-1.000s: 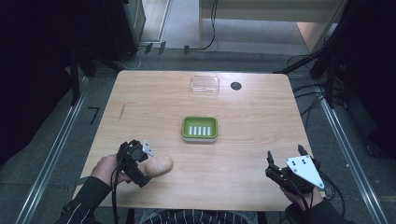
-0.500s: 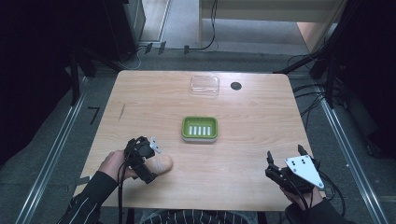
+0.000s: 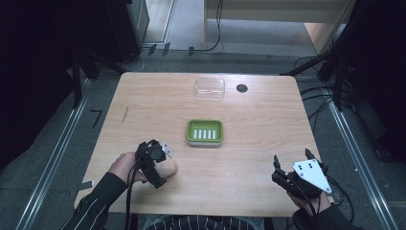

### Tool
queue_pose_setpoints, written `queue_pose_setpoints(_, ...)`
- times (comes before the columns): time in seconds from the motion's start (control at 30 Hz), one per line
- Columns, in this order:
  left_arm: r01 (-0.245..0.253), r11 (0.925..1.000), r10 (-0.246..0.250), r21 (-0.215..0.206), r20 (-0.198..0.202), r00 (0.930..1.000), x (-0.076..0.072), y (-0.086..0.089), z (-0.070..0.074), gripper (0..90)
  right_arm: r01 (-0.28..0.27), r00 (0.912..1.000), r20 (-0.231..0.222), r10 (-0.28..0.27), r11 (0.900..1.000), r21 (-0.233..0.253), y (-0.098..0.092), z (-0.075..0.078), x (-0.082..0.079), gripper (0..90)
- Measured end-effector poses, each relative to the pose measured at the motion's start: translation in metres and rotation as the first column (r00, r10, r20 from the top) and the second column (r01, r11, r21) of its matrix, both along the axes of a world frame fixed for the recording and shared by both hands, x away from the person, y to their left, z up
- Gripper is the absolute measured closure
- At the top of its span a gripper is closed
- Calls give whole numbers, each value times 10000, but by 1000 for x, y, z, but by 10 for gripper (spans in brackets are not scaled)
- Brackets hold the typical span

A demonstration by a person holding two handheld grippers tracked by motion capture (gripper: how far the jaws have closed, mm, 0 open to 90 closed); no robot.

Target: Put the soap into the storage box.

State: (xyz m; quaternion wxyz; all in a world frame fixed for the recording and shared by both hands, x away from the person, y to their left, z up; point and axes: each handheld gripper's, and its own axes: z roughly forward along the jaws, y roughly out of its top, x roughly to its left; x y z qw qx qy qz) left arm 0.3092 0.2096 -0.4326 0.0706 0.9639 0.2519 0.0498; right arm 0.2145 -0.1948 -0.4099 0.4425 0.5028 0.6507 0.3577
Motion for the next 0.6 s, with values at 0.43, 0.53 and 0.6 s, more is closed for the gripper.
queue_pose_setpoints(0.43,235,9995,-231,205,-204,9995,5,-7,-6,171,6,10000,-31,-6,10000,-26,-1,0,0,136)
queue_pose_setpoints(0.53,271,9992,-264,295,-264,9993,5,-8,-8,206,-7,10000,-27,7,10000,-29,0,0,0,136)
queue_pose_setpoints(0.6,330,9990,-322,287,-290,9991,5,-8,-8,212,-5,10000,-40,5,10000,-25,0,0,0,136)
